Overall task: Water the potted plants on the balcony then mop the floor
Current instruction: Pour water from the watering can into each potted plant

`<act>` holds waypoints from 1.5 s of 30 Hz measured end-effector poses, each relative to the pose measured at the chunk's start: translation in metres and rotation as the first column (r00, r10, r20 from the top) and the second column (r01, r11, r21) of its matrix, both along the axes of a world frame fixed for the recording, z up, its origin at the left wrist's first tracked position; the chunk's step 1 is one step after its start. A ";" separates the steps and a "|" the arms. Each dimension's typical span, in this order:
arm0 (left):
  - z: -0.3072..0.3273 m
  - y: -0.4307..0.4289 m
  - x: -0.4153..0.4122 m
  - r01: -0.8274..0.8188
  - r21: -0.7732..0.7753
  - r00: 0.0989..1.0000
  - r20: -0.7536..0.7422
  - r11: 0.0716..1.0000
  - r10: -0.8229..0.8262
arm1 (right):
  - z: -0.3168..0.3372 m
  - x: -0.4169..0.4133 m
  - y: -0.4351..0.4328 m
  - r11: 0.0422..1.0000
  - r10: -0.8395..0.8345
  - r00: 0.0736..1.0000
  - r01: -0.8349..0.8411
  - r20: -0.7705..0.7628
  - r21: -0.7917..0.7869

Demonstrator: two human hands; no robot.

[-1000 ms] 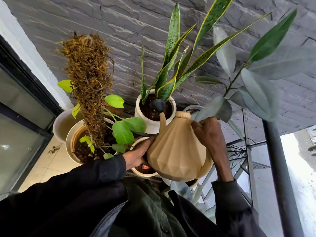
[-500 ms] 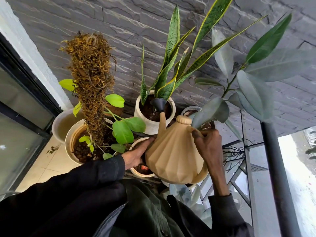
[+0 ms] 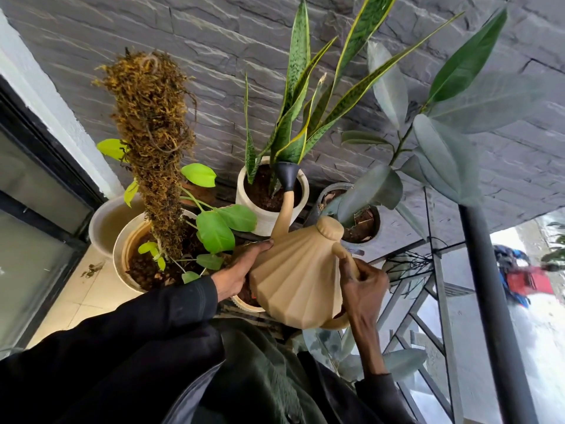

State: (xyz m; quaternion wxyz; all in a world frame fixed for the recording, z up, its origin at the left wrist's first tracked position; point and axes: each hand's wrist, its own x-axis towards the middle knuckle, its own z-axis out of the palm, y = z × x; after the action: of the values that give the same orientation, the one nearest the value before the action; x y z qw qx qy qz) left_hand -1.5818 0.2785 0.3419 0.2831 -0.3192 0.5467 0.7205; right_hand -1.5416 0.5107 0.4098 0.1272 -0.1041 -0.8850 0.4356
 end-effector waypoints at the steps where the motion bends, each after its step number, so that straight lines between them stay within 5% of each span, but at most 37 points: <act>1: -0.001 0.000 -0.001 -0.006 -0.014 1.000 -0.024 1.000 0.006 | -0.004 0.001 0.001 1.000 -0.017 1.000 0.017 -0.009 -0.002; 22: 0.001 -0.002 -0.004 -0.021 -0.026 0.974 -0.227 0.999 0.015 | -0.032 0.014 0.008 0.985 -0.074 0.992 0.057 -0.101 -0.162; 28: -0.010 0.003 0.022 0.033 0.000 0.991 -0.132 0.999 -0.033 | -0.029 0.033 0.010 0.977 -0.070 0.996 0.056 -0.061 -0.206; 45: -0.064 0.021 0.127 0.072 0.014 0.947 0.314 0.997 -0.073 | -0.038 0.086 0.031 0.998 0.017 0.930 0.005 0.367 -0.058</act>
State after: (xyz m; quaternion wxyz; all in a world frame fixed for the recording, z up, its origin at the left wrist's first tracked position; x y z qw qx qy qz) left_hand -1.4551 0.2993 0.2776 0.3931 -0.4090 0.5053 0.6503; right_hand -1.4552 0.5419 0.3720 -0.0450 -0.1848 -0.8804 0.4344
